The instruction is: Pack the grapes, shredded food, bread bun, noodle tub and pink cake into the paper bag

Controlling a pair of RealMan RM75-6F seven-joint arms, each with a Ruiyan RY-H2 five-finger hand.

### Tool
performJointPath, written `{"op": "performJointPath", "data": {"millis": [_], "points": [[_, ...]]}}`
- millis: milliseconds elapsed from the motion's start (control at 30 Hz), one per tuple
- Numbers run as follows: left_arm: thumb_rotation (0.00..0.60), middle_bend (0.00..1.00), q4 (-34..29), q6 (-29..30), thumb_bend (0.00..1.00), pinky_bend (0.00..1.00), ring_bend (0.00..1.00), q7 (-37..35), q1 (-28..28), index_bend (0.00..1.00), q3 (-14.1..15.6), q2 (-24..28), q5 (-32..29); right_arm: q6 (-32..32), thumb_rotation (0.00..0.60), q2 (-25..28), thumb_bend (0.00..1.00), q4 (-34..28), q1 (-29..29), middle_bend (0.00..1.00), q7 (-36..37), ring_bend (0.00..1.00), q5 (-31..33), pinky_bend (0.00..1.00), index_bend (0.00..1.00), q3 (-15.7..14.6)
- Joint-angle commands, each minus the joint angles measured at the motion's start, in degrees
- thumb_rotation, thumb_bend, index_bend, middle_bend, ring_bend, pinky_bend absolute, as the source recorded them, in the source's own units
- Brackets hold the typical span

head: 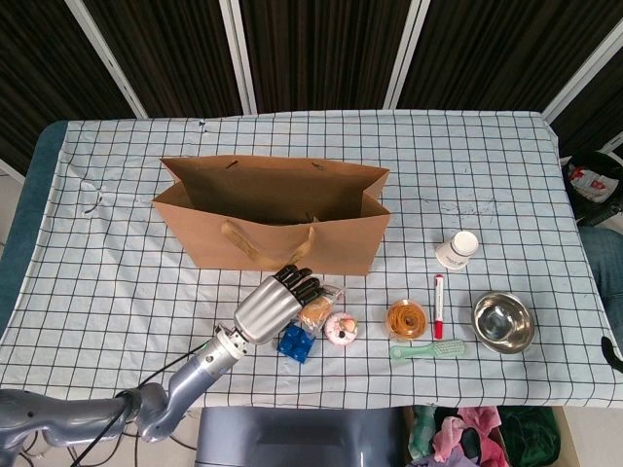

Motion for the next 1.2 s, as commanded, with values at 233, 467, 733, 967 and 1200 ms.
{"op": "performJointPath", "data": {"millis": [233, 467, 733, 967, 1200], "points": [[0.6, 0.4, -16.37, 2.18, 0.41, 0.32, 0.24, 7.49, -0.39, 0.36, -3.27, 8.76, 4.76, 0.25, 0.6, 0.18, 0.3, -0.13, -0.21, 0.11, 0.35, 0.25, 0.07, 0.27, 0.16, 0.08], [0.6, 0.39, -23.25, 1.08, 0.41, 0.32, 0.24, 8.08, -3.52, 0.35, -12.65, 12.52, 1.28, 0.01, 0.6, 0.22, 0.3, 0.11, -0.25, 0.11, 0.67, 0.25, 0.41, 0.27, 0.16, 0.16], [0.6, 0.39, -21.25, 0.1, 0.41, 0.32, 0.24, 8.2, -6.72, 0.35, -21.15, 13.8, -6.95, -0.7, 0.6, -0.08, 0.3, 0.72, 0.06, 0.11, 0.59, 0.25, 0.76, 0.27, 0.16, 0.21], [0.6, 0.38, -17.03, -3.21, 0.41, 0.32, 0.24, 7.99, -9.24, 0.34, -23.1, 13.76, -15.53, -0.91, 0.6, -0.21, 0.3, 0.81, 0.12, 0.11, 0.37, 0.25, 0.99, 0.27, 0.16, 0.21], [0.6, 0.38, -15.67, -4.62, 0.4, 0.32, 0.23, 5.12, -9.97, 0.34, -23.27, 14.16, -20.61, -0.93, 0.6, -0.18, 0.3, 1.06, 0.04, 0.11, 0.62, 0.25, 1.33, 0.27, 0.16, 0.37]]}}
